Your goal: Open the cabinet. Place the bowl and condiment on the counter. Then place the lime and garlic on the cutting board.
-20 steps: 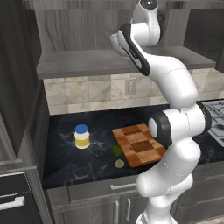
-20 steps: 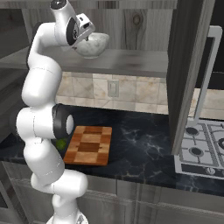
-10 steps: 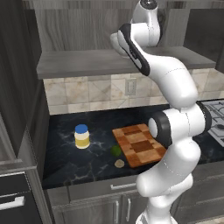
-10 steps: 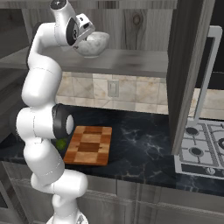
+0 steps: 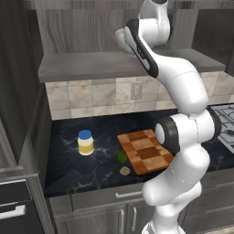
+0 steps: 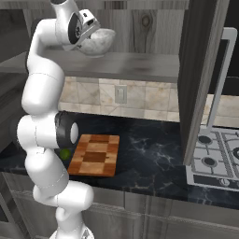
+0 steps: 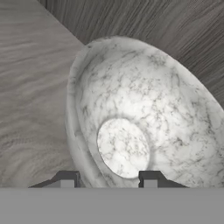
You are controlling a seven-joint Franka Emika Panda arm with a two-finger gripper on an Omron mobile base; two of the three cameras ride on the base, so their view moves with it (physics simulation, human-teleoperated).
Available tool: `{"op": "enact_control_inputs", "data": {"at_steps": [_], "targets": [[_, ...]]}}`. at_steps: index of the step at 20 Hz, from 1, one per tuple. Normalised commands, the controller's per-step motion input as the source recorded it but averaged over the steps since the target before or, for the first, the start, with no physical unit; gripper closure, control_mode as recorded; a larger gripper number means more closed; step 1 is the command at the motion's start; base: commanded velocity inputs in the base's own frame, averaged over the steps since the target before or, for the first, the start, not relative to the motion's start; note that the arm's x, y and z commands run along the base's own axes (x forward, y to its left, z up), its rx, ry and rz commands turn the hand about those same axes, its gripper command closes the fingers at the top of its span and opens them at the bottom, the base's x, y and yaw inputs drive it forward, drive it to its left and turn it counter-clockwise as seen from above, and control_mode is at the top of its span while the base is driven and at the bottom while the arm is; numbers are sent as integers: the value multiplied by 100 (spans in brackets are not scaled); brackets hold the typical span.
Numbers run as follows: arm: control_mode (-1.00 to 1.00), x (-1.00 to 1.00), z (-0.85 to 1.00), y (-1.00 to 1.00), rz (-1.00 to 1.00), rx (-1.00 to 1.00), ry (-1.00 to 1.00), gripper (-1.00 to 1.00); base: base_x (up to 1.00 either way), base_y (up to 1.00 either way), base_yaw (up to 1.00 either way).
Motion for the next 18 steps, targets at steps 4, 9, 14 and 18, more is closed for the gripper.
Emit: {"op": "enact_control_inputs", "data": {"at_steps": [4, 9, 14, 18], "targets": [[-100, -50, 33, -7, 8, -4, 0, 100, 0, 0, 0], [-100, -75, 11, -7, 14, -5, 0, 100, 0, 0, 0], [-100, -80, 13, -5, 14, -4, 0, 100, 0, 0, 0], [-100, -87, 11, -8, 12, -4, 0, 100, 0, 0, 0]]}}
